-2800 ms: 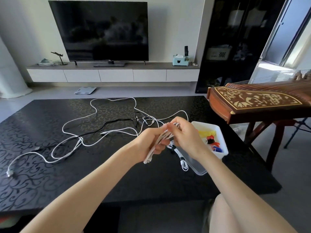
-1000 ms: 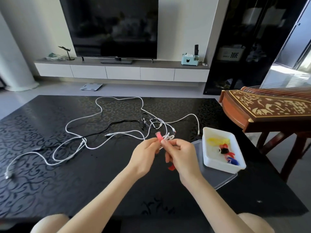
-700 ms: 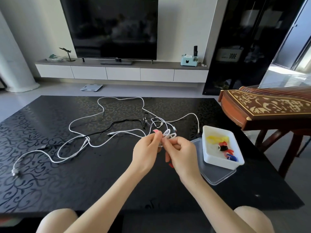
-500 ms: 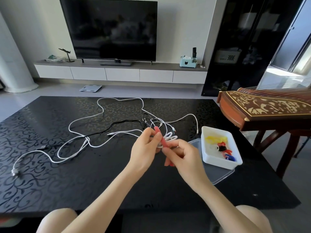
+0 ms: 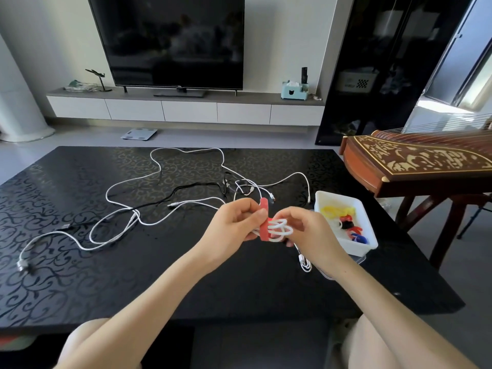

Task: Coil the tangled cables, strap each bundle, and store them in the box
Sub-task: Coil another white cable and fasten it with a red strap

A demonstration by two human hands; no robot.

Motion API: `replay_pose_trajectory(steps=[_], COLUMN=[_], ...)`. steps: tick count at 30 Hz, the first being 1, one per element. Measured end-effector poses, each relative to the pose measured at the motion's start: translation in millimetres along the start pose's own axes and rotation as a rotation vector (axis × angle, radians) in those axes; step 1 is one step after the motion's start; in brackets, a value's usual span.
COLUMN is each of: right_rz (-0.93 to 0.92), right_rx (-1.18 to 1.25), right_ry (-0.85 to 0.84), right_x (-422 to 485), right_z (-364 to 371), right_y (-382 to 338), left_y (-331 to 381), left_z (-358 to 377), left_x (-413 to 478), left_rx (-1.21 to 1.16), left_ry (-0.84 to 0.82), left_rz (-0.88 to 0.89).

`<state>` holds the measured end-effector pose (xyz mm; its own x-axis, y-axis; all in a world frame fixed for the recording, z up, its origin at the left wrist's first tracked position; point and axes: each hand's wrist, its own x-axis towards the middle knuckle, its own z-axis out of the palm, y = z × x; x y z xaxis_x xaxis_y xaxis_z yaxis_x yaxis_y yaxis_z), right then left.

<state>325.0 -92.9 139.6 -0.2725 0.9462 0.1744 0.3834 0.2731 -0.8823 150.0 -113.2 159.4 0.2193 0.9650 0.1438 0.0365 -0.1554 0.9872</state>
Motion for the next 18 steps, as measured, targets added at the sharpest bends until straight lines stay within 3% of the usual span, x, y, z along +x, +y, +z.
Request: replay_pose_trajectory(steps=[4,6,10,18], right_rz=[0.116,0.119,0.099,0.096], right_rx=[0.432,0.528,0.464,0.382], right_ry=[-0.107,-0.094,-0.02,-0.077], right_x=[2,4,5,7], right_z=[-5,-6,-7,-15], right_y=[-20,-30,-39,-46], left_y=[0,1,3,7], left_z=[2,3,5,3], left_x=[-8,-11,-13,-14], left_rx=[0.001,0.011,-0.02,-0.017], left_ry=[-0.092,-0.096,-0.085,-0.074], left_rz=[-0.005,0.001,0.002,-0.043])
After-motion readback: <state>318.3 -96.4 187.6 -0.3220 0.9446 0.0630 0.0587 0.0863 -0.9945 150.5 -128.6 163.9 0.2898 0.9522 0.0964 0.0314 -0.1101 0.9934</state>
